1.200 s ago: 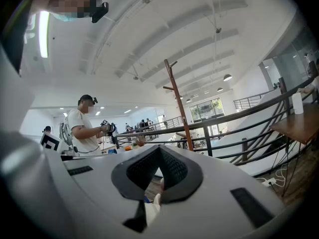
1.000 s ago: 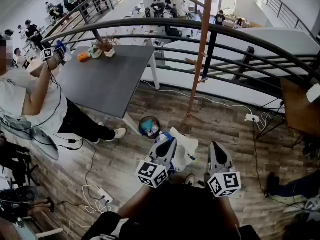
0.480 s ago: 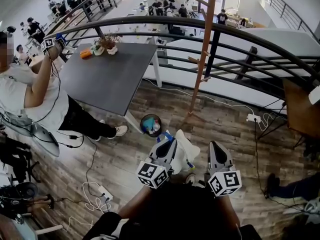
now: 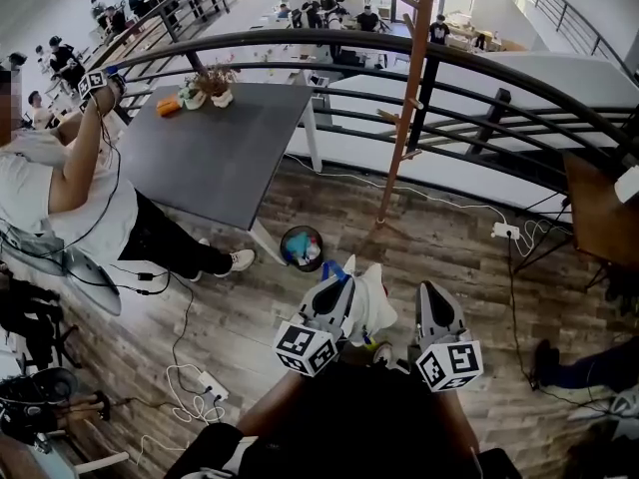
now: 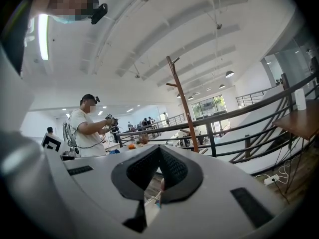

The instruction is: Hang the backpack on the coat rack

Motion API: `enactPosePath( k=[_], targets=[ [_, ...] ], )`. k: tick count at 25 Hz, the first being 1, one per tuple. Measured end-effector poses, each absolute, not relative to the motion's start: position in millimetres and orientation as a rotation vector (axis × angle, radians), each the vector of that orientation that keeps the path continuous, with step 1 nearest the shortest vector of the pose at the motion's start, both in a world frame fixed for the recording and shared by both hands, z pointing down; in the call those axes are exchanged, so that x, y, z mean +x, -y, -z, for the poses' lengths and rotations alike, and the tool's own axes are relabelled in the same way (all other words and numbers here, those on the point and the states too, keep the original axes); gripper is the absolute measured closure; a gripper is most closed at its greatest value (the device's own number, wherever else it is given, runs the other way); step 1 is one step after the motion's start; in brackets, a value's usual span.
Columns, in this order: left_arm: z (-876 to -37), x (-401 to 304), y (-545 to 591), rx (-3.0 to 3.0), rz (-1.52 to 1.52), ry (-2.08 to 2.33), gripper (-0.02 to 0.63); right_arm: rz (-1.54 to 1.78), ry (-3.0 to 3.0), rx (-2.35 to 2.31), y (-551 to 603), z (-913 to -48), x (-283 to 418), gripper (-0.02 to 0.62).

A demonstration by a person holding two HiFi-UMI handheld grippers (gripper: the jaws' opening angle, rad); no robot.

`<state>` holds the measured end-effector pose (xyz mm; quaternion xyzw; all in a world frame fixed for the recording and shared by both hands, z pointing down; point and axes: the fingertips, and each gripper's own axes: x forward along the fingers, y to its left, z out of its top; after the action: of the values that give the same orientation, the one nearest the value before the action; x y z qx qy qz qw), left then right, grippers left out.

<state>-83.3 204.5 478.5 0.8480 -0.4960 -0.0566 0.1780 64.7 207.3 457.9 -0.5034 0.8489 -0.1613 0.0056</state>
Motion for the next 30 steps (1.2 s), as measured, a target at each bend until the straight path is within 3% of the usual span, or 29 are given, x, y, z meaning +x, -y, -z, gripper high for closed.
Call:
enactPosePath(
  k=[30],
  targets=[
    [-480, -106, -202, 2.461, 0.116, 1.271, 0.592, 0.515, -2.561, -1.698, -205, -459, 42, 0.583]
  ],
)
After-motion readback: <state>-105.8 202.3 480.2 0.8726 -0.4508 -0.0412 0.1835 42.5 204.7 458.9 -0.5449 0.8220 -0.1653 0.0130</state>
